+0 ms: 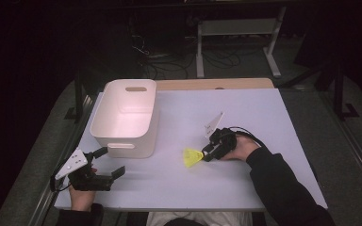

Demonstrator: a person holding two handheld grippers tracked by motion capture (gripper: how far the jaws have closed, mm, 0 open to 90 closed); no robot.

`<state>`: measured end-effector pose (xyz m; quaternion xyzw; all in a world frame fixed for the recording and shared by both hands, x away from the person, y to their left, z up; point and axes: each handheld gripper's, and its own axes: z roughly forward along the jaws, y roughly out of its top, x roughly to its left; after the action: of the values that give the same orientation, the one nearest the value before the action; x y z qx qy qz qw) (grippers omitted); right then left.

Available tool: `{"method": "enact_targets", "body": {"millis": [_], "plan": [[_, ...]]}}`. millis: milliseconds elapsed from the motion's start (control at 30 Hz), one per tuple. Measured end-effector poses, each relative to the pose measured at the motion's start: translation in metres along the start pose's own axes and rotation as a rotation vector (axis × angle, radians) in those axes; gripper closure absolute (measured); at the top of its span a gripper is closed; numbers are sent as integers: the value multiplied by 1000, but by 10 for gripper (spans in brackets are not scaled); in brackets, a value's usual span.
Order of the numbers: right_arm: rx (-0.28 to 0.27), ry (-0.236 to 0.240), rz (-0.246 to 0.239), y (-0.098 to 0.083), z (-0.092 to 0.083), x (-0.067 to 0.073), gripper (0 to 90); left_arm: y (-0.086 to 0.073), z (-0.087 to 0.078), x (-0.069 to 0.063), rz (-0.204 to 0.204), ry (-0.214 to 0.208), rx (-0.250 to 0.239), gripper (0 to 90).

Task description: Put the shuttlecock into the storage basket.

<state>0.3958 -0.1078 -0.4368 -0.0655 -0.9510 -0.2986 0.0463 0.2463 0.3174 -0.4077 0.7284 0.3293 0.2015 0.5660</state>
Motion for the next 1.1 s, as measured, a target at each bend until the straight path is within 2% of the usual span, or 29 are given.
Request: {"method": "enact_targets", "body": {"millis": [500, 1100], "plan": [[-31, -5, 20, 2, -9, 2, 615, 0, 0, 0, 0, -1, 0, 0], [-63, -43, 20, 7, -34, 9, 617, 0, 0, 0, -1, -3, -1, 0]]}}
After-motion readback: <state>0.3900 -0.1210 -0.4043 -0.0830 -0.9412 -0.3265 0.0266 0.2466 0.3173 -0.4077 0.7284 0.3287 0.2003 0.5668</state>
